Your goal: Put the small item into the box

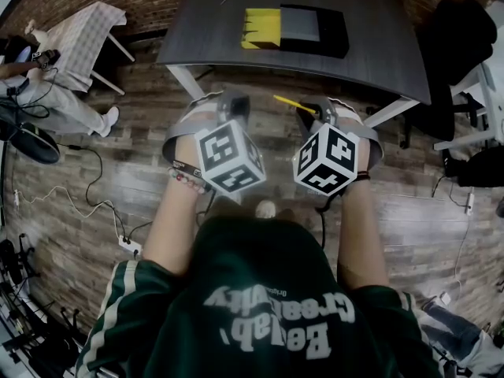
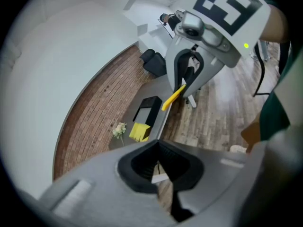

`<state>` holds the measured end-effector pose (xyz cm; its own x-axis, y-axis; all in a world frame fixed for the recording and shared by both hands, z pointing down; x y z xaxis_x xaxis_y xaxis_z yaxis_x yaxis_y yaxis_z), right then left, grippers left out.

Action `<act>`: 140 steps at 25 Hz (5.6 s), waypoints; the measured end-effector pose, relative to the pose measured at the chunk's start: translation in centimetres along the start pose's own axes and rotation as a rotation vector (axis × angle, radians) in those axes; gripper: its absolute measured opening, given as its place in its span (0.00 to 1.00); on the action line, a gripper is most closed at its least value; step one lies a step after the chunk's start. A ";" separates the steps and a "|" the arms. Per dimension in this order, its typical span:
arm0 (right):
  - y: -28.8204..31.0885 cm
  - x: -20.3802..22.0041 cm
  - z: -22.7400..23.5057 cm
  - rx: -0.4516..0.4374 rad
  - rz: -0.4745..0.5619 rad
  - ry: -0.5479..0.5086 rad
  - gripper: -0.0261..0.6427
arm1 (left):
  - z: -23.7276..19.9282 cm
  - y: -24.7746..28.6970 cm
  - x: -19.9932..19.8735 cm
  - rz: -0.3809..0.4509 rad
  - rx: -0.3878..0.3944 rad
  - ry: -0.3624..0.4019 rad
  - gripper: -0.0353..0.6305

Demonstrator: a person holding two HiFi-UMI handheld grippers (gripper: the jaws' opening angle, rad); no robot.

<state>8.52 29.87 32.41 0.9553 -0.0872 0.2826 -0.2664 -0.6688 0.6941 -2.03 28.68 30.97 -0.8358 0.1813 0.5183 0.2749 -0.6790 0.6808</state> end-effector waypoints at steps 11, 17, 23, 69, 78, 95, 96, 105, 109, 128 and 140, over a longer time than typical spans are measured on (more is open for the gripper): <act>0.0 -0.3 -0.2 0.008 0.020 -0.003 0.11 | 0.0 -0.1 -0.1 0.008 -0.007 0.008 0.06; 0.1 -0.7 -0.3 0.000 0.022 -0.004 0.11 | -0.1 -0.2 0.3 -0.002 -0.008 0.014 0.06; 0.7 -0.7 -0.1 0.003 0.012 0.003 0.11 | -0.5 0.1 0.8 -0.011 -0.009 0.018 0.06; 11.8 -2.4 8.8 -0.047 0.008 0.007 0.11 | -12.8 9.5 0.9 -0.008 -0.016 0.003 0.06; 17.5 -1.6 13.2 -0.066 -0.022 0.049 0.11 | -17.9 15.6 0.6 -0.011 0.020 0.011 0.06; 25.3 -2.2 21.7 -0.084 -0.126 0.130 0.11 | -26.8 24.4 -1.0 0.031 0.142 0.080 0.06; 25.7 -2.2 22.0 -0.083 -0.130 0.133 0.11 | -27.2 24.8 -1.0 0.035 0.143 0.085 0.06; 27.9 -2.2 24.1 -0.071 -0.159 0.154 0.11 | -29.0 27.4 -2.0 0.061 0.176 0.114 0.06; 28.6 -2.3 25.0 -0.065 -0.170 0.160 0.11 | -29.9 28.3 -2.2 0.068 0.183 0.125 0.06; 32.9 -2.4 28.9 -0.064 -0.194 0.181 0.11 | -33.3 32.5 -2.1 0.080 0.233 0.136 0.06; 34.1 -0.8 28.8 -0.087 -0.181 0.199 0.11 | -32.7 34.2 -2.4 0.061 0.243 0.126 0.06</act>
<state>2.35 -14.13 36.83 0.9465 0.1805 0.2675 -0.1120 -0.5938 0.7968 -6.11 -18.24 36.12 -0.8628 0.0451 0.5036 0.4194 -0.4923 0.7627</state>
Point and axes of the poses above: the fingertips, and each gripper's own axes: y forward along the fingers, z to its right, x out of its underside, the point moved 4 cm from there along -y, backward along the fingers, and after that the axes turned 15 degrees about -y, right-handed, at the moved point
